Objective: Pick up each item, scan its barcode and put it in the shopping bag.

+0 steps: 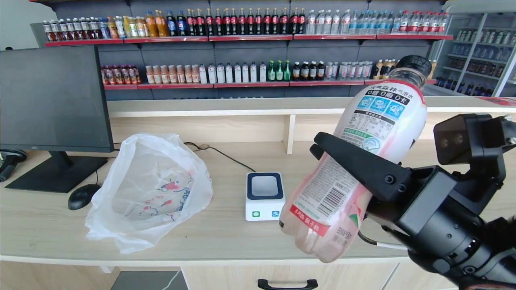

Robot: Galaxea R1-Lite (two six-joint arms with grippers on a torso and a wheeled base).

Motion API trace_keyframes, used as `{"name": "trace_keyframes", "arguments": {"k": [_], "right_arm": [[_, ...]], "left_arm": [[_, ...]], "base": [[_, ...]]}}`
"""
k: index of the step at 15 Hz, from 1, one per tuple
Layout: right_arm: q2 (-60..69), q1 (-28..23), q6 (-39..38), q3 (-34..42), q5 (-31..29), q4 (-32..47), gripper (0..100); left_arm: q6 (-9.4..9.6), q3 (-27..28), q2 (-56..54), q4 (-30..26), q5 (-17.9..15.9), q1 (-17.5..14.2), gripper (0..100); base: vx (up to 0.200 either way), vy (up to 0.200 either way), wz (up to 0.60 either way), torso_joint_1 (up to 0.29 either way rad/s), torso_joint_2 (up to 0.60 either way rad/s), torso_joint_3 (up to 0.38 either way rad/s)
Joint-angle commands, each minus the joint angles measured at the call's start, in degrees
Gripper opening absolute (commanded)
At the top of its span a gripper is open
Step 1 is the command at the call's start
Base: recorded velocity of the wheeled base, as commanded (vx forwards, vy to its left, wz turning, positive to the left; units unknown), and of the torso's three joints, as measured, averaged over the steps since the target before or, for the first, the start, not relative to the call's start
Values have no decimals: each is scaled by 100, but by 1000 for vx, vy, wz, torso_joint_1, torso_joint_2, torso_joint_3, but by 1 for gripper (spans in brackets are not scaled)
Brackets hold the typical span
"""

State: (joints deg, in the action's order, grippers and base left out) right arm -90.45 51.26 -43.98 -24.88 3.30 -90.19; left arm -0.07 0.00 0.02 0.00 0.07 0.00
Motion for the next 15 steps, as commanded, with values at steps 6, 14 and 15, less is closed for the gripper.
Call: {"name": "trace_keyframes", "arguments": {"k": [6, 14, 15], "right_arm": [[142, 472, 795, 27, 250, 19, 0], [344, 472, 777, 168, 250, 19, 0], [388, 481, 768, 185, 259, 19, 0]], "left_arm": [[-1, 0, -2, 0, 1, 0, 100], [-1, 0, -2, 0, 1, 0, 100], [-1, 0, -2, 0, 1, 0, 100]], "base": [[0, 0, 0, 0, 0, 0], [0, 0, 0, 0, 0, 0], [0, 0, 0, 0, 0, 0]]}}
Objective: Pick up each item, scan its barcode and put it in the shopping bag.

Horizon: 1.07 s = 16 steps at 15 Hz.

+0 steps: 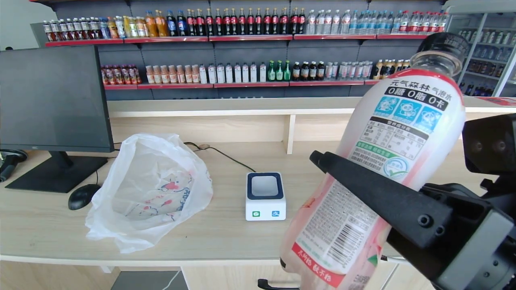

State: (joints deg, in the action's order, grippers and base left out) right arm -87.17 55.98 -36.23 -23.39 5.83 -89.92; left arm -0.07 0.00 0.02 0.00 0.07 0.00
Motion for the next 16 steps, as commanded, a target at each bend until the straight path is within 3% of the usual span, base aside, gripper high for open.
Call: {"name": "trace_keyframes", "arguments": {"k": [1, 16], "right_arm": [[69, 10, -7, 37, 6, -8, 0], [78, 27, -7, 45, 6, -8, 0]], "left_arm": [[-1, 0, -2, 0, 1, 0, 100], [-1, 0, -2, 0, 1, 0, 100]], "base": [[0, 0, 0, 0, 0, 0], [0, 0, 0, 0, 0, 0]]}}
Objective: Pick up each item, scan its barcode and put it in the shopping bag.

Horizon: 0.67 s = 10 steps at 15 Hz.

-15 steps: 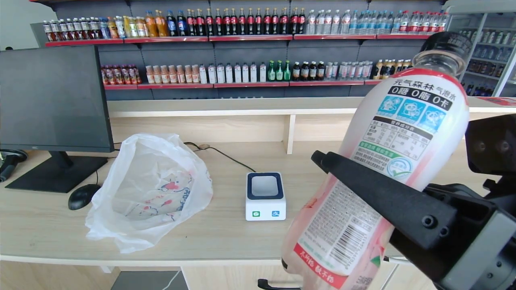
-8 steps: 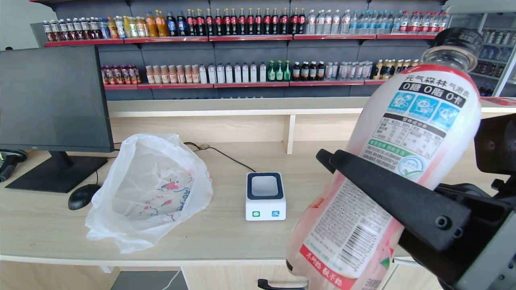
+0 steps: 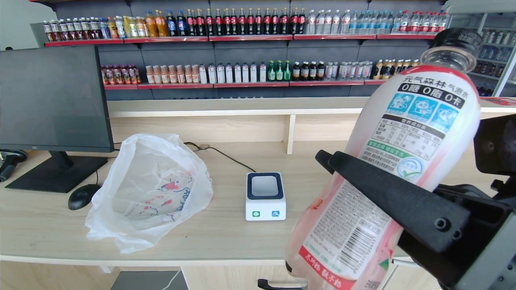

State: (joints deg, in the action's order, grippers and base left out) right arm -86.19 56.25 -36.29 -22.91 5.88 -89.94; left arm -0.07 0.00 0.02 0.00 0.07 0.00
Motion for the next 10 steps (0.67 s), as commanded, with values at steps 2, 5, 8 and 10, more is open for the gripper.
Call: {"name": "trace_keyframes", "arguments": {"k": [2, 5, 8, 10], "right_arm": [[-47, -9, 43, 14, 10, -6, 0], [-118, -96, 289, 76, 318, -6, 0], [-241, -123, 729, 445, 450, -6, 0], [-337, -395, 984, 559, 458, -6, 0]], "left_arm": [[-1, 0, -2, 0, 1, 0, 100], [-1, 0, 6, 0, 1, 0, 100], [-1, 0, -2, 0, 1, 0, 100], [-1, 0, -2, 0, 1, 0, 100]], "base": [[0, 0, 0, 0, 0, 0], [0, 0, 0, 0, 0, 0], [0, 0, 0, 0, 0, 0], [0, 0, 0, 0, 0, 0]]}}
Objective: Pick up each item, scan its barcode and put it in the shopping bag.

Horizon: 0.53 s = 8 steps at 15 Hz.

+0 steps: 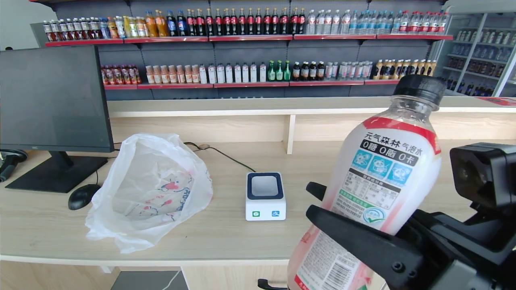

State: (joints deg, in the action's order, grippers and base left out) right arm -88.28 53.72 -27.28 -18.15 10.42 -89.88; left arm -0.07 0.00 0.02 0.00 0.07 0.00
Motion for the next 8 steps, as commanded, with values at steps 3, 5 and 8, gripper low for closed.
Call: {"name": "trace_keyframes", "arguments": {"k": [3, 5, 8], "right_arm": [[-365, -741, 812, 128, -40, -12, 0], [-462, -1110, 1507, 207, -93, -12, 0], [-550, -1426, 2465, 435, -471, -12, 0]], "left_arm": [[-1, 0, -2, 0, 1, 0, 100], [-1, 0, -2, 0, 1, 0, 100], [-1, 0, 6, 0, 1, 0, 100]], "base": [[0, 0, 0, 0, 0, 0], [0, 0, 0, 0, 0, 0], [0, 0, 0, 0, 0, 0]]}}
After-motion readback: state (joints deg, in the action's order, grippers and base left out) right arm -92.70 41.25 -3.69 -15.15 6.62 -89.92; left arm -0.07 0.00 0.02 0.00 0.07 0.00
